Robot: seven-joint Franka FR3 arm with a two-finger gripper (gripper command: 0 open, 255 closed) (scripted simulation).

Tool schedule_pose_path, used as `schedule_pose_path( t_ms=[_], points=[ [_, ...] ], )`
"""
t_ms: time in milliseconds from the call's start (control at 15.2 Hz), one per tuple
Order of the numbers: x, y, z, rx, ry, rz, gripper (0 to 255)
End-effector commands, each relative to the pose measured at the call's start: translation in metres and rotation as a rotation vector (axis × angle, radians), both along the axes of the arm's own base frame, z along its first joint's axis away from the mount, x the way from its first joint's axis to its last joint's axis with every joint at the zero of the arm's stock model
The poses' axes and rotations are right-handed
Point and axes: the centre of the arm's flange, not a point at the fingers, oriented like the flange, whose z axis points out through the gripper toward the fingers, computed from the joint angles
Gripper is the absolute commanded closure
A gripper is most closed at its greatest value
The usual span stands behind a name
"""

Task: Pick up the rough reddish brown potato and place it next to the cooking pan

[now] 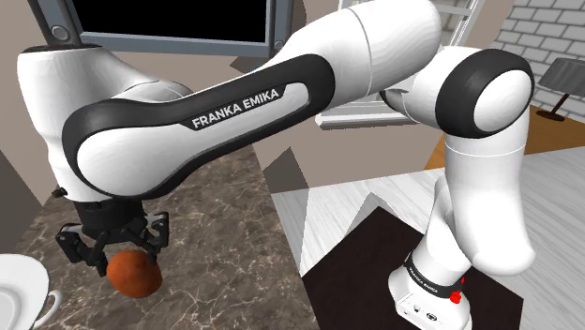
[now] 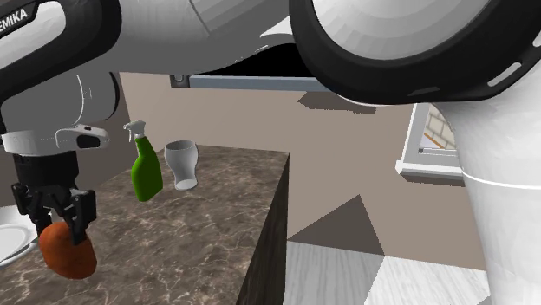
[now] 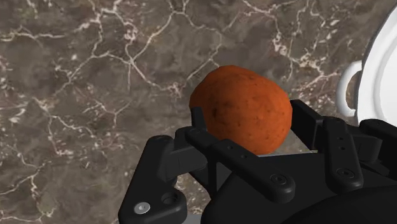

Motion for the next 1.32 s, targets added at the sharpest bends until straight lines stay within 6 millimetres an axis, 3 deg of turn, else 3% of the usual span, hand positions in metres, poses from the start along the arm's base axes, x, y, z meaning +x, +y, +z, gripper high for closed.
schedule_pose_path(
  t_ms=[0,528,1056,1122,1254],
  points=[
    [0.000,0.000,-0.010,0.000,0.000,0.000,255],
    [0.000,0.000,-0.053,0.000,0.000,0.000,255],
    [0.000,0.000,-0.055,0.000,0.000,0.000,255],
    [0.000,0.000,-0.054,0.000,0.000,0.000,0],
    [0.000,-0.001,-0.053,0.000,0.000,0.000,0]
  ],
)
